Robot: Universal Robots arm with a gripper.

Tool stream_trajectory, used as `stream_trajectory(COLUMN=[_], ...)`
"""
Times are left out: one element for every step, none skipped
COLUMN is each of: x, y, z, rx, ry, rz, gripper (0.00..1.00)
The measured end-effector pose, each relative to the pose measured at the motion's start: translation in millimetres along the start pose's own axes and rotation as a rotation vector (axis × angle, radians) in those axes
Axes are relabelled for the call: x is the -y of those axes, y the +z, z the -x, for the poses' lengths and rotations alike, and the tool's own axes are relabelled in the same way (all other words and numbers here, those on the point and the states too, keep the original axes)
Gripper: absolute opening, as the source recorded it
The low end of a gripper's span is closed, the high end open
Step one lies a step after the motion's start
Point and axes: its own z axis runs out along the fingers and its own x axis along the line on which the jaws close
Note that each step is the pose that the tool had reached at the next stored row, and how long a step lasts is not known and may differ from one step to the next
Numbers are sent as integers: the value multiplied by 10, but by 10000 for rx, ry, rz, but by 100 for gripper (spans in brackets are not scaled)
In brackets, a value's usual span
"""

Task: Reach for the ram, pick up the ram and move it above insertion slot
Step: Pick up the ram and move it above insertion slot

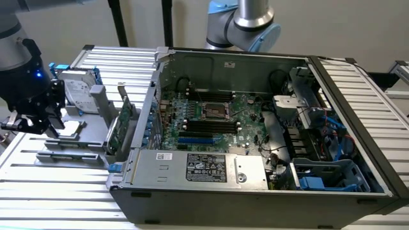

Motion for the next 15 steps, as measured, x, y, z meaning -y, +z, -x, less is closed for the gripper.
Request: stream_trajectory(x=[0,1,2,3,3,4,5,6,7,7,9,10,12,13,14], y=[18,36,54,73,92,109,128,145,164,183,201,218,237,255,272], z=[0,0,0,0,0,0,-1,-2,-3,-4,-7,-10,-14,-20,-26], rx=[-1,0,-2,-2,-3,-4,-4,-5,-4,-5,-6,-7,-6,-7,-8], ry=[-15,-30,-45,-61,-77,-92,-108,-122,-137,-149,-163,-176,-190,-203,-216], rz=[0,-1,0,-1,0,0,-1,0,-2,-2,-1,-1,-1,-1,-1], gripper=[31,31,31,31,31,31,31,31,31,31,31,31,31,31,31])
